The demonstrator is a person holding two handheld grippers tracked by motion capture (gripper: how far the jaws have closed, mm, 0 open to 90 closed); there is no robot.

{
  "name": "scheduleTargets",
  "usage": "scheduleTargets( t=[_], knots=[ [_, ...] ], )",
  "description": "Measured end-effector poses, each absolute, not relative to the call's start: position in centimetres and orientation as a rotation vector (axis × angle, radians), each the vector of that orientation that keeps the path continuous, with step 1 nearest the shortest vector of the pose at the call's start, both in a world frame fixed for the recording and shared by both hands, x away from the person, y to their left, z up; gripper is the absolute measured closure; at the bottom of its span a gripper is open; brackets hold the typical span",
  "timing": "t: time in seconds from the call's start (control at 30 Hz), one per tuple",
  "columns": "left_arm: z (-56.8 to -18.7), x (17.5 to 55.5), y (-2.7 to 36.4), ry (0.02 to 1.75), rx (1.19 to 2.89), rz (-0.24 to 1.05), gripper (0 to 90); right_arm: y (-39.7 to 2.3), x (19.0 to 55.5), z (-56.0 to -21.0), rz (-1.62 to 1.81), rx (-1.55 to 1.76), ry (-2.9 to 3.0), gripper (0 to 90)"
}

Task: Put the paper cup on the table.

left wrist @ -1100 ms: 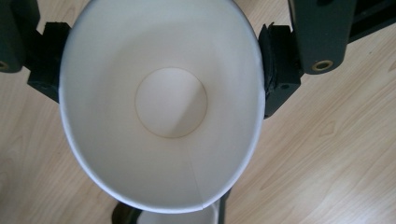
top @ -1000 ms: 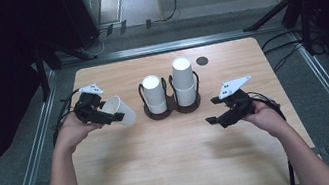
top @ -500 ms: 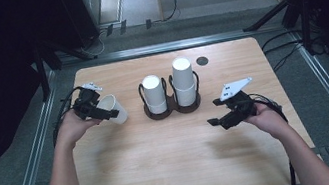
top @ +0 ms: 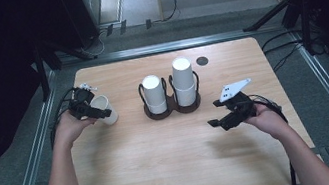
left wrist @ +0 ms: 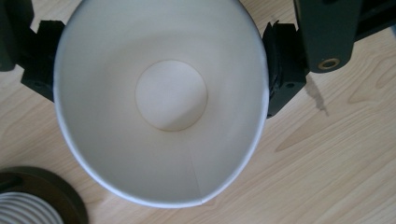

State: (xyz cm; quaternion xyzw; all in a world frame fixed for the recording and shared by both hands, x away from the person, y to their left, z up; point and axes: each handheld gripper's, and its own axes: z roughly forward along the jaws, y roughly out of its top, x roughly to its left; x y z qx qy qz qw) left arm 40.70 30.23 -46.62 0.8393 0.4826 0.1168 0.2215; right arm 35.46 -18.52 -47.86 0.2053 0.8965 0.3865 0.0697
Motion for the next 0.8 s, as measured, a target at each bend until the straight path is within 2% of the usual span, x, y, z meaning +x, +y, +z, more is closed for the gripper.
scheduleTargets(
  t=[0.57,0.8],
  knots=[
    [-47.47,40.95,30.39,1.375,2.313,0.330,17.9,-18.51,35.44,-47.89,1.160,0.617,2.702,23.3],
    [-47.53,41.07,30.30,1.399,2.307,0.319,12.7,-18.58,35.47,-47.90,1.163,0.621,2.703,23.3]
  ],
)
